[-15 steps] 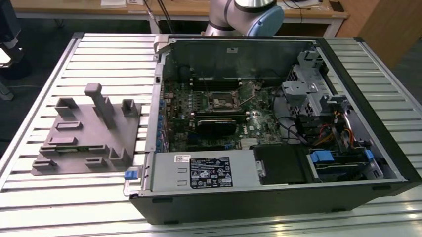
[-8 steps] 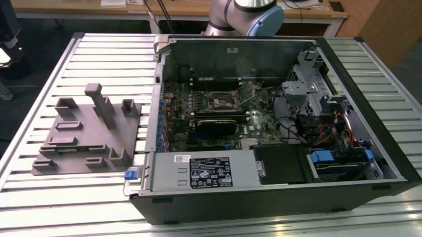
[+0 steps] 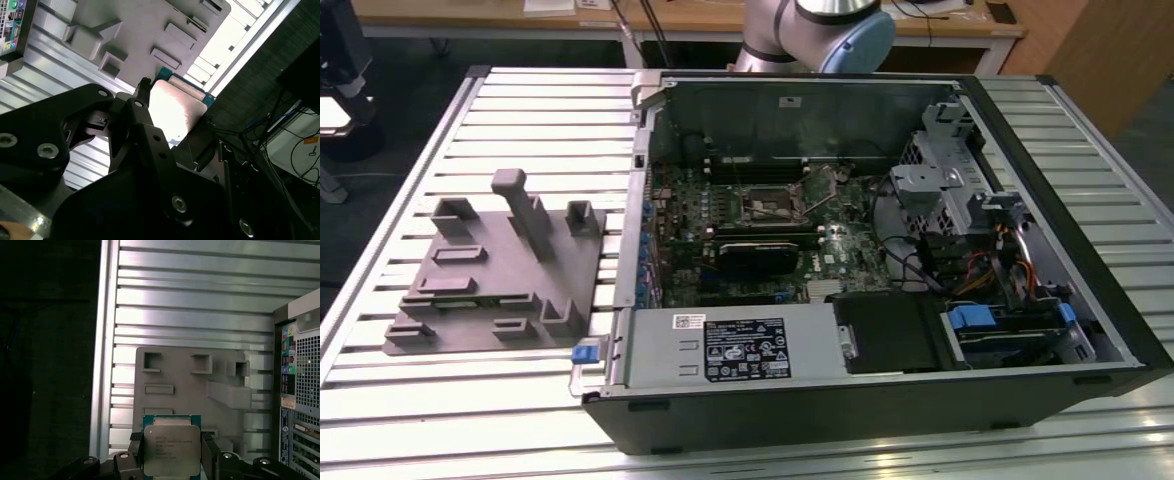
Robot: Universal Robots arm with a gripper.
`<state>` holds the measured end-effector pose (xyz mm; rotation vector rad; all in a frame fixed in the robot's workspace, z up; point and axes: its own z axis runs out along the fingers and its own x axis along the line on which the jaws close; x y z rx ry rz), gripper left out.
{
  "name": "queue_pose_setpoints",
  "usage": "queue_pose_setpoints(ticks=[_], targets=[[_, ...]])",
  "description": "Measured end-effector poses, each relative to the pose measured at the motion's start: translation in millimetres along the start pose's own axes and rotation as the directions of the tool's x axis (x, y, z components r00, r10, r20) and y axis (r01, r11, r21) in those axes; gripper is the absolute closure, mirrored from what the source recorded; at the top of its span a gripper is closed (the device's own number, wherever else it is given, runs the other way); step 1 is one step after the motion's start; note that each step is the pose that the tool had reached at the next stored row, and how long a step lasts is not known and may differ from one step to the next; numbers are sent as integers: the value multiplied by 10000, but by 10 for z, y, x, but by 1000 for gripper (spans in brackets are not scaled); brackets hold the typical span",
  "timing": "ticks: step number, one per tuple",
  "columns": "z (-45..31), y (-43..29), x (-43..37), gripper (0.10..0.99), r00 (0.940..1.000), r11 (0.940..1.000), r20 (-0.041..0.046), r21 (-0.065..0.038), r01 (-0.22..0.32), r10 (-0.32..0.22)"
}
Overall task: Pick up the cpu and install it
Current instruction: 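Pick up the cpu and move it towards the insertion slot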
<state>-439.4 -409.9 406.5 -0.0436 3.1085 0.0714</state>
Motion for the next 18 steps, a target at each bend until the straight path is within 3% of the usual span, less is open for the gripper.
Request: queue_pose_setpoints(ticks=[18], targets=[[8, -7, -250, 541, 10000, 10000, 1, 0, 0, 0]])
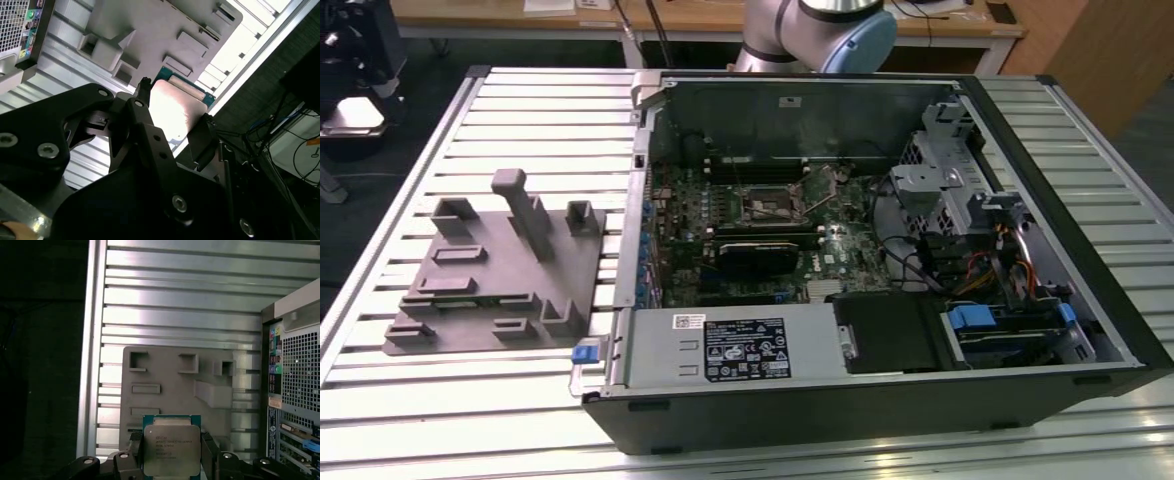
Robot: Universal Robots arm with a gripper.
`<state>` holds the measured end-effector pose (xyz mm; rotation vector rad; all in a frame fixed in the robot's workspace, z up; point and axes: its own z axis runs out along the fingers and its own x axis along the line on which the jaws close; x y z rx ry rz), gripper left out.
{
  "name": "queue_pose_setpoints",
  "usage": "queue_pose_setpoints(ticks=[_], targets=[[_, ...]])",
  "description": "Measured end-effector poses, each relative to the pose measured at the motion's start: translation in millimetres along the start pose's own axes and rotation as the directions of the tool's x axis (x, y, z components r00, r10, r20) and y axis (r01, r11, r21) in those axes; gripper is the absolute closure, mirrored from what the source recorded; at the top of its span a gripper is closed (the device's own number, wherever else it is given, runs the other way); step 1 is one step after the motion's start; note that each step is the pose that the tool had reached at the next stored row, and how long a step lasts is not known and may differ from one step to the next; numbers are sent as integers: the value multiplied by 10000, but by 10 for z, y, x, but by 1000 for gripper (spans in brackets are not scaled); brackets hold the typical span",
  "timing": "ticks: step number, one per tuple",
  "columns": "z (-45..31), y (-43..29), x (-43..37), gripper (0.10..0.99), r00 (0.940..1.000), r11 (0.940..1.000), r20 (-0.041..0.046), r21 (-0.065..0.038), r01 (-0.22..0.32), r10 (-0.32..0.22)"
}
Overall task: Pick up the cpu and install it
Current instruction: 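Pick up the cpu and move it towards the insertion slot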
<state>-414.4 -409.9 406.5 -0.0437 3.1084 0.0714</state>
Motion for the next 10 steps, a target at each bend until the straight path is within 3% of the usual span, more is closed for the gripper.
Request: queue_pose_setpoints(ticks=[10], targets=[[4, -4, -136, 541, 10000, 10000, 0, 0, -1, 1]])
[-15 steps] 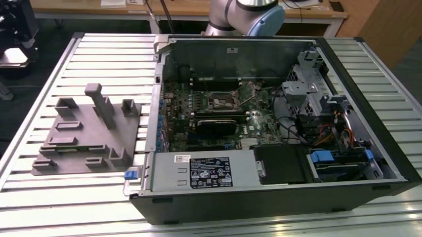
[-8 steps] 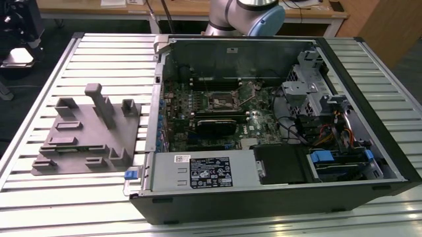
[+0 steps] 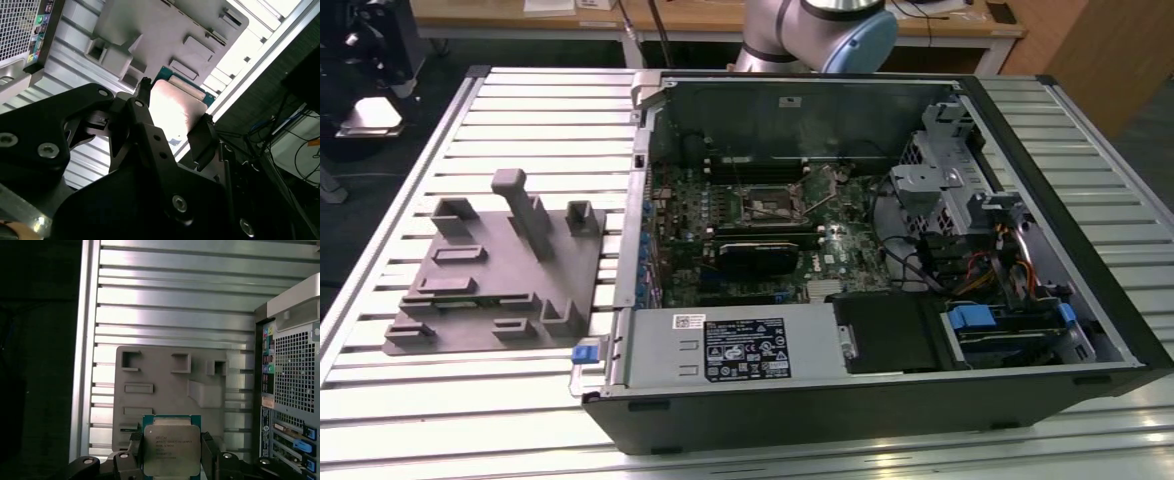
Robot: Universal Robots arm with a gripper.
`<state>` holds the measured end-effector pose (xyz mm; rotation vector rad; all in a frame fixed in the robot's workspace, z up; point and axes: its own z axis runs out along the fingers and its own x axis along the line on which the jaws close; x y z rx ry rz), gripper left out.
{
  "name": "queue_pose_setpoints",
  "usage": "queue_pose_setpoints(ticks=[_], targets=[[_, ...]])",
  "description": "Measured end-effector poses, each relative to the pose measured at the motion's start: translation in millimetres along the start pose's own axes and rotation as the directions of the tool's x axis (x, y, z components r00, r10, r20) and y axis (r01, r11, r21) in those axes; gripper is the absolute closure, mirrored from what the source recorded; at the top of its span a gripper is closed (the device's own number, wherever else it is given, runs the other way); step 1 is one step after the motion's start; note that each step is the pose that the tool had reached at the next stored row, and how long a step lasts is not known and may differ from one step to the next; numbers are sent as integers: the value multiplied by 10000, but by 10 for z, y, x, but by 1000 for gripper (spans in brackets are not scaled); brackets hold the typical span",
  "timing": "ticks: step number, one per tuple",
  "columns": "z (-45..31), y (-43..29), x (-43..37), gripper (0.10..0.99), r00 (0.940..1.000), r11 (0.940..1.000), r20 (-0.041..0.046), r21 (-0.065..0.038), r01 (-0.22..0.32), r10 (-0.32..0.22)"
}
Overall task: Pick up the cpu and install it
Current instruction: 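Pick up the cpu and move it towards the insertion slot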
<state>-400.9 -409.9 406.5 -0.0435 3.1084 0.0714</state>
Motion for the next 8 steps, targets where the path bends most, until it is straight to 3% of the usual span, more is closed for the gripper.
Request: queue_pose_setpoints(ticks=[8], targets=[[3, -3, -116, 541, 10000, 10000, 0, 0, 1, -1]])
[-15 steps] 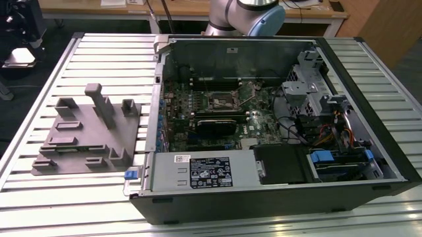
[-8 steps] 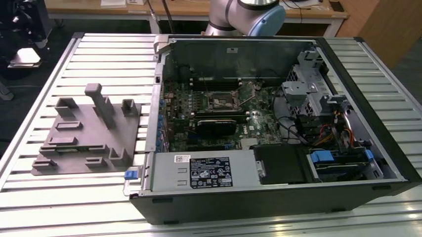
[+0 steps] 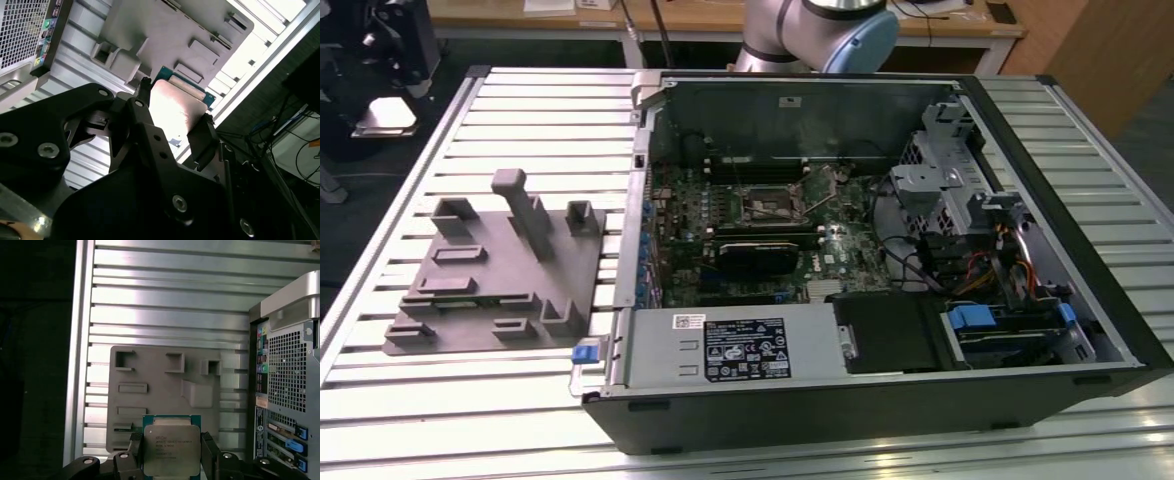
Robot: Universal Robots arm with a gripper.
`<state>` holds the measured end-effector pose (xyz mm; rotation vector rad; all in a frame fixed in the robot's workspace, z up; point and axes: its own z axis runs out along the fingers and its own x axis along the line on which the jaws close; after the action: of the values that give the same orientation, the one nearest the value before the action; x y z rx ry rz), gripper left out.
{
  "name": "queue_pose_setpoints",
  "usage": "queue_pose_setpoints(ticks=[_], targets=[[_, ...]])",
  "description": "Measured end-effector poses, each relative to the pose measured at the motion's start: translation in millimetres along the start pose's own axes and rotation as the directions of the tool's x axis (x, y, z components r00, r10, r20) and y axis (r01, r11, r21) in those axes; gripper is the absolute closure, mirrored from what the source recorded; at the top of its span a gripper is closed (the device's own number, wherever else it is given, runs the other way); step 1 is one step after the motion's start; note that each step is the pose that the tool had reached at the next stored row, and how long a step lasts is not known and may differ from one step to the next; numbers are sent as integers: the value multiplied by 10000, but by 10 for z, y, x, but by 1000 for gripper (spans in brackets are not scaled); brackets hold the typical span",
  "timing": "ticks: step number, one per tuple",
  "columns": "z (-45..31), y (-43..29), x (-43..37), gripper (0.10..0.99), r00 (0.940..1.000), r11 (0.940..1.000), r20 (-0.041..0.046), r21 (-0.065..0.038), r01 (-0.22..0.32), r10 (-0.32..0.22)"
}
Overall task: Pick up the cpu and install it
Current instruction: 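Pick up the cpu and move it towards the insertion slot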
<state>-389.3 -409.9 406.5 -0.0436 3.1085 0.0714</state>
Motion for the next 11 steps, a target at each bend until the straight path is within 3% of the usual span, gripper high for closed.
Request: queue_pose_setpoints(ticks=[11], targets=[[5, -5, -169, 541, 10000, 10000, 0, 0, 0, 0]])
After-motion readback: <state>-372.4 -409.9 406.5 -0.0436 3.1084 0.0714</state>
